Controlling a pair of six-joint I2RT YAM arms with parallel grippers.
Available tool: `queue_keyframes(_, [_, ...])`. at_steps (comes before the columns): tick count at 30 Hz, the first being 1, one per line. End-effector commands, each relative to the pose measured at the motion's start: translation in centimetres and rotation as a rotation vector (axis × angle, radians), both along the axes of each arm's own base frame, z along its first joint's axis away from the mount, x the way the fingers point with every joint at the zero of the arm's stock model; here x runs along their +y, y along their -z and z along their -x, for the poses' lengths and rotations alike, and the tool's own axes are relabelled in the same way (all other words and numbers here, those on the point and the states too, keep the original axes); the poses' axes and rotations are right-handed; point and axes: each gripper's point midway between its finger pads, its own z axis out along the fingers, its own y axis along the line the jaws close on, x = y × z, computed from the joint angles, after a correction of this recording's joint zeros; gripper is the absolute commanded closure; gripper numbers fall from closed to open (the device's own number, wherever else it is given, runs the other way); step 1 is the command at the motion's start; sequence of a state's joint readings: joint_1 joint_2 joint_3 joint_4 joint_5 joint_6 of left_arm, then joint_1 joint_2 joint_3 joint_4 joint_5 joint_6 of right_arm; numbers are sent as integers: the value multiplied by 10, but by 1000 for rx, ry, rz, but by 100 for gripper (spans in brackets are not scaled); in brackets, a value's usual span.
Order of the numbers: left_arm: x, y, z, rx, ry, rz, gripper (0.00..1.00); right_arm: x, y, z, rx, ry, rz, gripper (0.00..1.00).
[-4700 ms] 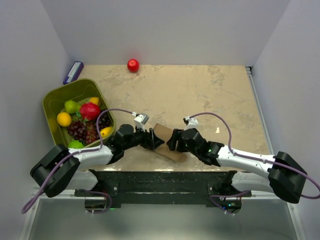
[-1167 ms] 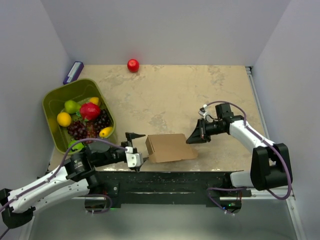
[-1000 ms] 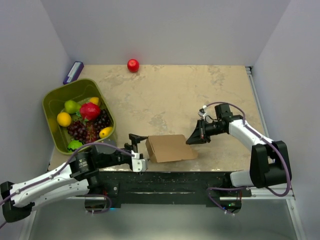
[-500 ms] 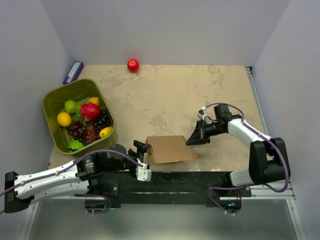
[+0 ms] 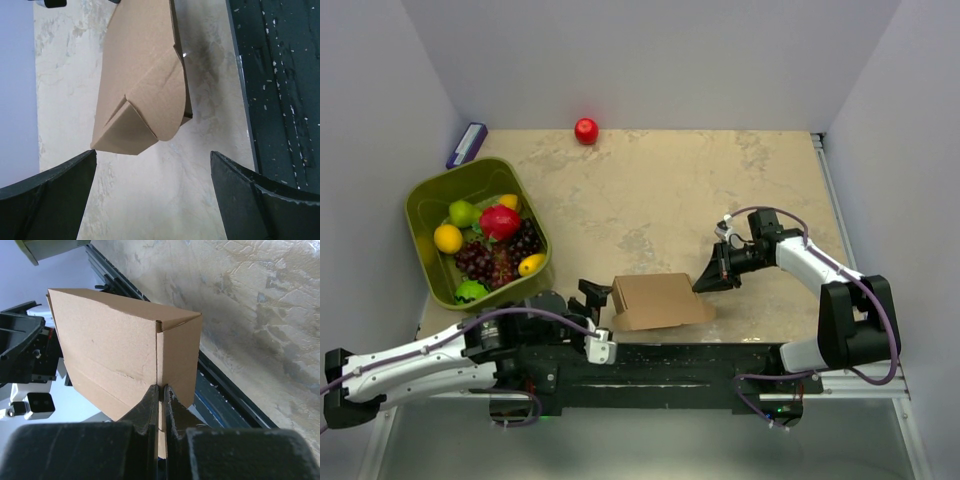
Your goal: Fold the paper box
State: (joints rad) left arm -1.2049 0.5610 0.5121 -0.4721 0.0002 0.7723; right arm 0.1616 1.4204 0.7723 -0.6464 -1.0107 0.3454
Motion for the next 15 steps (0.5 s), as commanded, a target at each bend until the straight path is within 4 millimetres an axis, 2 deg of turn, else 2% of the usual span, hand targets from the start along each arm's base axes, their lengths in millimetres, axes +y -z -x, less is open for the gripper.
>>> queue_keyframes(1, [-16,-11,-6,-59,21,41,0,0,-11,-2,-21,-3,-10,100])
queue_keyframes(10, [-33,-5,-5,-56,53,28,0,8,-9,5,-8,-37,-17,100])
queue_keyframes(12, [-40,-11,-4,-64,60,56,0,9,-8,7,-6,-41,-15,100])
queue_keyframes(14, [-46,-12,-4,-63,61,73,2,9,-7,8,0,-39,-19,100])
queue_keyframes(15, [-48,-11,-2,-54,74,78,8,9,-8,8,1,-35,-22,100])
